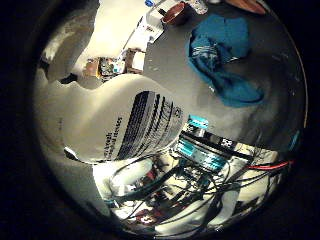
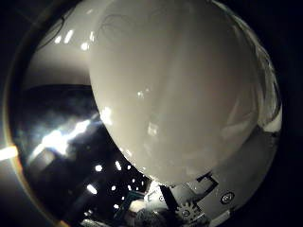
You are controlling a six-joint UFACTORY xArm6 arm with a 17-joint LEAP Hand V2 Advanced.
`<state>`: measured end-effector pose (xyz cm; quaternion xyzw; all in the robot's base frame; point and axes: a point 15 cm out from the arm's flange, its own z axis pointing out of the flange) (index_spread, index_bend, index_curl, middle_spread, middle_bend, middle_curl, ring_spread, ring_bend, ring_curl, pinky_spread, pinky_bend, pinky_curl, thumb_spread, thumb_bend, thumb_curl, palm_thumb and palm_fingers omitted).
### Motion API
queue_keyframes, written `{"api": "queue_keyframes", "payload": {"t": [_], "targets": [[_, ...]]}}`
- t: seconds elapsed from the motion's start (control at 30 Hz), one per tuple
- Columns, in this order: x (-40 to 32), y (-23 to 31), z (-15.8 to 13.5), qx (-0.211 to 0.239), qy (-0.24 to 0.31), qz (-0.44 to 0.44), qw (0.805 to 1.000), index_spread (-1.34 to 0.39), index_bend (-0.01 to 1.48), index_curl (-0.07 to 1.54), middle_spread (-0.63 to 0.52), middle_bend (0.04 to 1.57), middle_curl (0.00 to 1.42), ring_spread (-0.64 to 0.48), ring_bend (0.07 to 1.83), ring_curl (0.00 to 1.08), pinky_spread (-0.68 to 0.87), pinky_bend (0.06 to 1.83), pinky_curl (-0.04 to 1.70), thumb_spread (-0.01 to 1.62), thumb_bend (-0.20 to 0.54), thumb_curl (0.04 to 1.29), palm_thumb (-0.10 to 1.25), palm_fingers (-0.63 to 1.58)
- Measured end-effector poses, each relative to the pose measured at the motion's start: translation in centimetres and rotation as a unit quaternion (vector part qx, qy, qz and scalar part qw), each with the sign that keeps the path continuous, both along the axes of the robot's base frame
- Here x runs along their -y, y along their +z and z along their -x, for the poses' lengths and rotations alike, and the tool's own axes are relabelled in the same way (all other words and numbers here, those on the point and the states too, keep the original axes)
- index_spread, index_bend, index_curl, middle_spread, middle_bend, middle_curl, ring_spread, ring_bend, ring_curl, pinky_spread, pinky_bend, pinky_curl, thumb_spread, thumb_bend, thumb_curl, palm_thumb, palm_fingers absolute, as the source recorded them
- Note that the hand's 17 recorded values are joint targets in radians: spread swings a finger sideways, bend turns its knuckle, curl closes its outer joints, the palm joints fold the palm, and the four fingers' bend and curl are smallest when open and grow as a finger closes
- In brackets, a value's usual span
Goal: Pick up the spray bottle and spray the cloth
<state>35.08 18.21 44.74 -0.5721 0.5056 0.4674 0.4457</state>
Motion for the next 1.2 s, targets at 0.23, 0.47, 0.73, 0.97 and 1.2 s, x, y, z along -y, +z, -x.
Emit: {"api": "queue_keyframes", "payload": {"t": [0.23,0.47,0.73,0.97,1.2], "targets": [[0.6,-1.2,0.0,-0.021,-0.009,-0.002,1.0,-0.18,1.2,0.63,-0.09,1.34,0.58,-0.15,1.44,0.56,-0.21,1.0,1.26,1.17,-0.012,0.57,1.0,1.22],[1.4,-1.3,-0.7,-0.023,-0.024,-0.011,0.999,-0.18,1.2,0.63,-0.09,1.34,0.57,-0.15,1.44,0.56,-0.22,1.0,1.28,1.17,-0.012,0.57,1.0,1.22],[2.0,-3.3,-0.2,-0.051,-0.026,-0.002,0.998,-0.18,1.2,0.63,-0.09,1.34,0.57,-0.15,1.44,0.56,-0.22,0.99,1.29,1.18,-0.011,0.57,1.0,1.22],[4.5,-3.8,0.9,-0.033,0.018,0.142,0.989,-0.18,1.2,0.63,-0.09,1.34,0.58,-0.15,1.44,0.56,-0.22,0.99,1.29,1.19,-0.011,0.57,1.0,1.23],[7.4,-4.3,1.3,-0.024,0.034,0.246,0.968,-0.17,1.21,0.63,-0.1,1.34,0.58,-0.15,1.44,0.56,-0.22,0.99,1.29,1.19,-0.013,0.57,0.98,1.22]]}}
